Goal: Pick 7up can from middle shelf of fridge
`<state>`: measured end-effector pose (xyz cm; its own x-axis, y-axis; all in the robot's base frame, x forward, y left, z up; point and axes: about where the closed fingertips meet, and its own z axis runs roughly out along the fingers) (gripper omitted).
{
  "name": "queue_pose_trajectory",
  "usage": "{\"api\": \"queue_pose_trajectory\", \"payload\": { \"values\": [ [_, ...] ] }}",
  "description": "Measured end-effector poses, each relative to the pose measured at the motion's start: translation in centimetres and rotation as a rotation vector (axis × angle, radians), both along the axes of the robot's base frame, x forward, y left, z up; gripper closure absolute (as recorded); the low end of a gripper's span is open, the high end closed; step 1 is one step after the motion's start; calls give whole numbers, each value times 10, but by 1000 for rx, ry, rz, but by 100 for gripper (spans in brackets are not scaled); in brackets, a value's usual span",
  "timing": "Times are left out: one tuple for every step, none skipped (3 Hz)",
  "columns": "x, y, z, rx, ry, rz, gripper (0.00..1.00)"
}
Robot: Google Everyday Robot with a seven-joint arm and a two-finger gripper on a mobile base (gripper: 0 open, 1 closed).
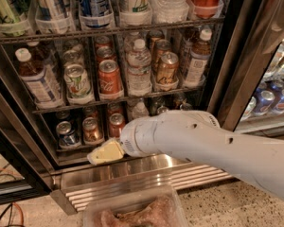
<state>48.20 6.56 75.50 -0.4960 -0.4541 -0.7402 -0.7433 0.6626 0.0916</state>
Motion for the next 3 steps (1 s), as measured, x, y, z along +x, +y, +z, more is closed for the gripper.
{"api": "queue_pose_trajectory", "payload": {
  "values": [
    [24,29,26,100,-86,-47,0],
    [37,49,40,177,-123,-71,0],
    [39,50,44,184,-135,-76,0]
  ]
}}
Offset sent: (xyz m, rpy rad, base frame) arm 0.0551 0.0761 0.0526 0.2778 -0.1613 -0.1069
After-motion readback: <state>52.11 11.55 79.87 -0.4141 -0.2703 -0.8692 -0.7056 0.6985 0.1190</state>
